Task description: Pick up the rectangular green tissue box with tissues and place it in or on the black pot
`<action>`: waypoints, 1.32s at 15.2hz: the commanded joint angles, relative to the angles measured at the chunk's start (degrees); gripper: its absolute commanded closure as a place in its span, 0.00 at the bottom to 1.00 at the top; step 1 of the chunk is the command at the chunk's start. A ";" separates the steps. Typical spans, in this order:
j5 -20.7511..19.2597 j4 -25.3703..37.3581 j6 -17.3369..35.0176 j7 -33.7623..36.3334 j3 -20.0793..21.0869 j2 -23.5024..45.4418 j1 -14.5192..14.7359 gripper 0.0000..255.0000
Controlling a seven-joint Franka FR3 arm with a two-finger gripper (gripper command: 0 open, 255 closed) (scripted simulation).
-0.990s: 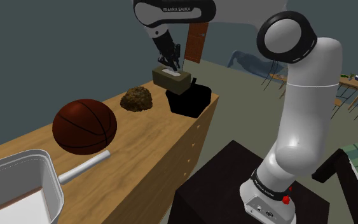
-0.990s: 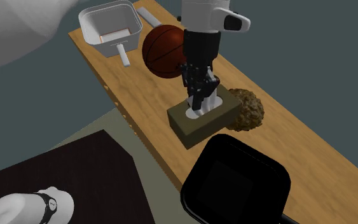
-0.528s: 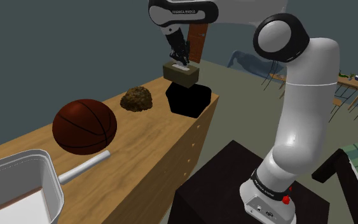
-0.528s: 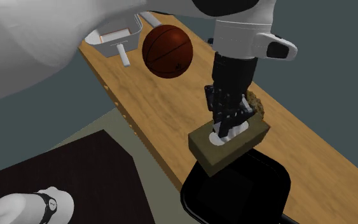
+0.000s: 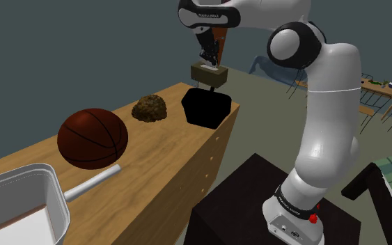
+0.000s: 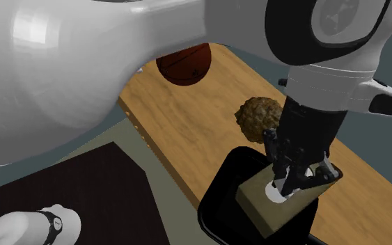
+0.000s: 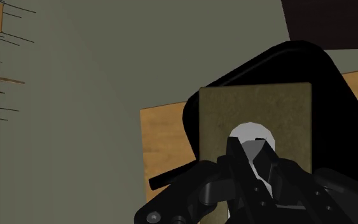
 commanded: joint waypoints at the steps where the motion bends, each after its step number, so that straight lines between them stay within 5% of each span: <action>1: -0.52 4.04 -0.10 -2.70 -0.82 2.60 -1.22 1.00; 8: -1.87 24.35 -3.51 -12.89 -3.61 14.76 -4.84 1.00; 20: -0.99 5.53 7.51 -6.23 -2.41 8.78 -6.69 1.00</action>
